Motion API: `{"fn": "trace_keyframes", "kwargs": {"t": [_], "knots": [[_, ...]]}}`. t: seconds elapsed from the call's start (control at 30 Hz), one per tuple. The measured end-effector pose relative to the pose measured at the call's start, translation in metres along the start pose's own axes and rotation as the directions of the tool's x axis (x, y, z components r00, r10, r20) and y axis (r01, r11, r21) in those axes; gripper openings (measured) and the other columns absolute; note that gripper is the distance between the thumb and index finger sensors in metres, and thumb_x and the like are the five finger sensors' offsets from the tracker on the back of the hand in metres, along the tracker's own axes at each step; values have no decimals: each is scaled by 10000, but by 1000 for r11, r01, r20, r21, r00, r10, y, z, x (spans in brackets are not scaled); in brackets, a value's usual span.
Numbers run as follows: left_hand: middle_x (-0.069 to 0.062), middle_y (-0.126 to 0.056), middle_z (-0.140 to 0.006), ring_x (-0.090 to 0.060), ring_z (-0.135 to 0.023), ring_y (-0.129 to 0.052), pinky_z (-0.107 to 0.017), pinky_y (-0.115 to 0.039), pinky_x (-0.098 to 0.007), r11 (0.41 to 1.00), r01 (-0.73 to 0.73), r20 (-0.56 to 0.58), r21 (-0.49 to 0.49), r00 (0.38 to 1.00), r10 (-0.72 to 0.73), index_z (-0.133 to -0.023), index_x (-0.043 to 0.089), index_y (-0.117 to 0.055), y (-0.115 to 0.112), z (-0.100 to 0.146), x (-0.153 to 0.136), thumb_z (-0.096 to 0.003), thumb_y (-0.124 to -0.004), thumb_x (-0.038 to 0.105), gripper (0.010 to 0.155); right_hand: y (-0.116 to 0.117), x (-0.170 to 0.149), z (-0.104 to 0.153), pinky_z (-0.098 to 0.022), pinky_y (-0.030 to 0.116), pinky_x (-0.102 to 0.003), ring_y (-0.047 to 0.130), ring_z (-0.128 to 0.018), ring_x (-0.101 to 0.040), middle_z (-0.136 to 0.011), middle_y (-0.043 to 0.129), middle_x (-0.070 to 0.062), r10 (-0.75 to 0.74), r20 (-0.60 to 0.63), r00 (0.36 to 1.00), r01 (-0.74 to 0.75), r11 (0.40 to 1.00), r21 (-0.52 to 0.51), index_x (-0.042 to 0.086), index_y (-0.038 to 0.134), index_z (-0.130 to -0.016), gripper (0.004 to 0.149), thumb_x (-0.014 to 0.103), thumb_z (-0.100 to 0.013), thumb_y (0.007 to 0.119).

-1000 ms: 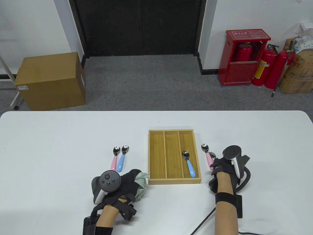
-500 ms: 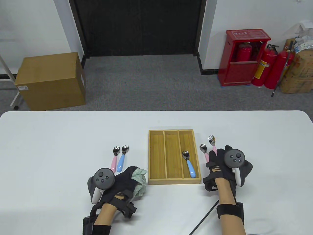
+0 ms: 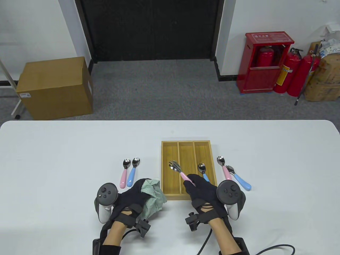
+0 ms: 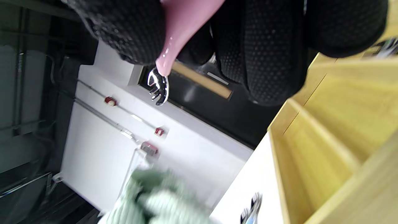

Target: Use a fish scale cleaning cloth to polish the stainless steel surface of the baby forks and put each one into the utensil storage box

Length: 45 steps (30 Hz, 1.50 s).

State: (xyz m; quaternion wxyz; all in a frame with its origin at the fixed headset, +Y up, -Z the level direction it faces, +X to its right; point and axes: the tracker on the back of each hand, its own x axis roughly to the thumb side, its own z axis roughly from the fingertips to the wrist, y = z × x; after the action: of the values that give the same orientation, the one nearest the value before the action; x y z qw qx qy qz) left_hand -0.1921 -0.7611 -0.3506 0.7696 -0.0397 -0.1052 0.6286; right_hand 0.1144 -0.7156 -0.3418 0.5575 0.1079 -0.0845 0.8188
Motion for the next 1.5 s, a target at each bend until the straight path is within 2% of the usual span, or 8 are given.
{"fn": "trace_keyframes", "kwargs": {"t": [0.27,0.57,0.67,0.8,0.97,1.13,1.3,1.5], "knots": [[-87,-843,-972,-306,-778,-984,-642,-707,-544,980,-191,-51,-45,981,189,-1057,189,-599,-5,-3,-11,-555,-689,525,611,19,-3,3,-310,800,-571,1002,-328,-342,-650,956,-253,0,57,998,-2,999,43,126,867,-761,429,382,-419,827],[-74,-740,-1073,-303,-920,-895,-696,-659,-535,919,-372,-44,-132,928,369,-1109,206,-483,-12,-4,-12,-577,-617,589,669,37,-1,9,-301,805,-566,1003,-313,-336,-630,962,-249,-5,68,998,-5,990,143,119,863,-762,433,384,-422,817],[-69,-714,-1092,-286,-950,-872,-714,-645,-529,893,-422,-43,-156,906,421,-1118,212,-447,-17,-2,-10,-583,-605,603,681,44,0,10,-283,811,-559,999,-262,-310,-578,978,-233,-13,64,998,1,983,186,111,865,-760,437,381,-420,815],[-7,-680,-1116,-236,-996,-840,-742,-621,-514,855,-482,-55,-190,875,481,-1119,225,-400,-31,-1,-6,-593,-626,597,683,53,1,12,-251,823,-541,985,-193,-268,-501,988,-206,-50,49,998,36,969,246,100,861,-760,450,387,-420,792],[78,-756,-1034,-153,-963,-858,-750,-619,-507,797,-587,-71,-144,809,583,-1096,277,-444,-44,1,-5,-588,-706,510,617,64,-1,13,-226,825,-531,966,-148,-244,-456,989,-194,-129,-1,992,122,928,351,84,850,-758,461,387,-422,760],[107,-882,-874,-103,-797,-968,-710,-702,-484,837,-540,-35,-95,842,539,-1017,298,-604,-39,1,-3,-544,-754,444,517,68,1,13,-220,830,-525,969,-138,-238,-449,995,-191,-122,-1,993,112,909,402,88,850,-755,463,400,-425,760],[95,-934,-818,-108,-724,-1012,-681,-744,-462,880,-474,19,-18,880,474,-988,294,-666,-33,1,5,-520,-762,441,499,71,3,13,-227,830,-525,970,-147,-239,-454,993,-189,-133,10,991,119,914,388,97,848,-757,461,409,-427,768],[80,-970,-805,-113,-708,-1043,-664,-771,-445,928,-371,41,27,928,370,-967,299,-715,-24,-1,7,-511,-774,445,483,70,2,14,-241,823,-530,969,-164,-244,-470,984,-192,-108,18,994,93,918,384,99,832,-769,465,411,-432,767]]}}
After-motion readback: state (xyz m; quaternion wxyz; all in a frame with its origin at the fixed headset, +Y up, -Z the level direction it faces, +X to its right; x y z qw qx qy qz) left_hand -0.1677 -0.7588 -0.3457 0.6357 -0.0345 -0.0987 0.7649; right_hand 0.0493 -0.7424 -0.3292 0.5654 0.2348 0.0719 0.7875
